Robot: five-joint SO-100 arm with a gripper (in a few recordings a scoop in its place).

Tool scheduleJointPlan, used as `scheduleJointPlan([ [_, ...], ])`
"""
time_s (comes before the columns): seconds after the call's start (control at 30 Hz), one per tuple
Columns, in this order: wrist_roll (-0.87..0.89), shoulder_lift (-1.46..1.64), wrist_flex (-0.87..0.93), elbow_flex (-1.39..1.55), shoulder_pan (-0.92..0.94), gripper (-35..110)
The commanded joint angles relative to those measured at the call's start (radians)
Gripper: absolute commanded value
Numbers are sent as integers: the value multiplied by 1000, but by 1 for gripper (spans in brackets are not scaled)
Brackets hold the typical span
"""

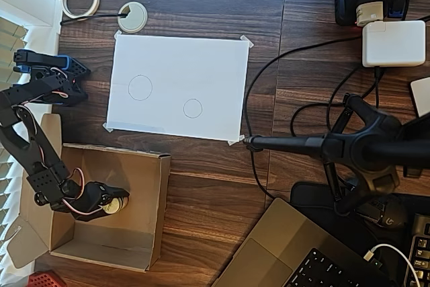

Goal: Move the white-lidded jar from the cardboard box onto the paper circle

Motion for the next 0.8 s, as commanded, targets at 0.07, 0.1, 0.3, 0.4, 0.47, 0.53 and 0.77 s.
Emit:
scheduleJointPlan([
  [0.07,-11,229,95,-170,-17,17],
  [0.1,-11,242,101,-186,-23,17],
  [0.3,-60,314,130,-284,-61,16],
  [0.4,-46,353,106,-298,-115,16],
  [0.47,-12,376,80,-301,-164,16],
  [0.53,25,390,55,-301,-219,15],
  [0.77,172,402,-35,-296,-448,15],
])
